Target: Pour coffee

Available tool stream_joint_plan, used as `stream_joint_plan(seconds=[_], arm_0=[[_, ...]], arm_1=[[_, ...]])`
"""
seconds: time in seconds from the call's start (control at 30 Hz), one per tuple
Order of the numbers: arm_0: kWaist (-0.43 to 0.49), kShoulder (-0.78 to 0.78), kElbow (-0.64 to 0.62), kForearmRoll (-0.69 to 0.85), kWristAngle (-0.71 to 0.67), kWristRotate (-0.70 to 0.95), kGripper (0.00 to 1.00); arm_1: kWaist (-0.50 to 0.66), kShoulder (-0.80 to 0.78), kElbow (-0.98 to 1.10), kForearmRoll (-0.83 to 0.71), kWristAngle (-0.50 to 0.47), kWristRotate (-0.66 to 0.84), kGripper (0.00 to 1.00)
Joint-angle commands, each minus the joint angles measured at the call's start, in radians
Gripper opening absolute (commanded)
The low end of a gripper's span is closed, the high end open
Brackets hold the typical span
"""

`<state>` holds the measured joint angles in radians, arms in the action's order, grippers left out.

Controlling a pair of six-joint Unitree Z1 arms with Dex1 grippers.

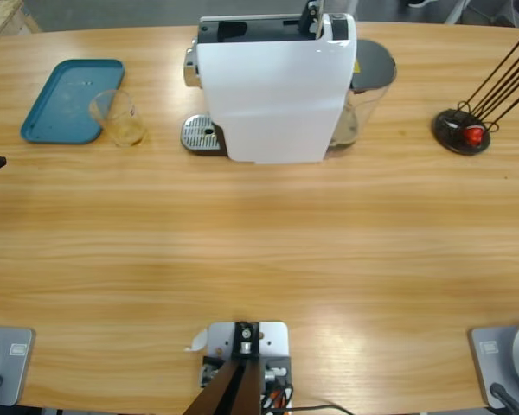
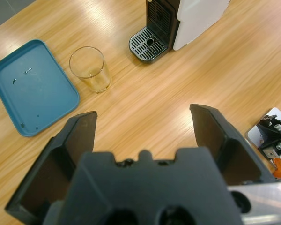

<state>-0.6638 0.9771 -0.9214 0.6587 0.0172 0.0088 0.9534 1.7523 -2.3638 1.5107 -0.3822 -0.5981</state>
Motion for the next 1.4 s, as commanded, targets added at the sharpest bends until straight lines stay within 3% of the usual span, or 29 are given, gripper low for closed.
stream_joint_plan(seconds=[0.03, 0.17, 0.47, 0.77, 1.0, 1.4], arm_0=[[-0.013, 0.012, 0.024, 0.002, -0.011, -0.007, 0.853], [-0.013, 0.003, 0.026, 0.002, -0.011, -0.007, 0.853], [-0.017, -0.002, 0.027, 0.001, -0.011, -0.007, 0.858], [-0.019, -0.011, 0.029, -0.002, -0.011, -0.007, 0.858], [-0.02, -0.017, 0.03, -0.002, -0.011, -0.007, 0.858], [-0.022, -0.027, 0.032, -0.004, -0.011, -0.009, 0.858]], arm_1=[[0.113, 0.206, -0.107, 0.086, 0.008, -0.003, 0.0], [0.169, 0.278, -0.143, 0.086, 0.024, 0.002, 0.0], [0.174, 0.403, -0.175, 0.088, 0.023, 0.008, 0.0], [0.132, 0.483, -0.286, 0.092, -0.061, 0.073, 0.0], [0.093, 0.5, -0.307, 0.094, -0.187, 0.123, 0.0], [0.093, 0.576, -0.373, 0.094, -0.165, 0.13, 0.0]])
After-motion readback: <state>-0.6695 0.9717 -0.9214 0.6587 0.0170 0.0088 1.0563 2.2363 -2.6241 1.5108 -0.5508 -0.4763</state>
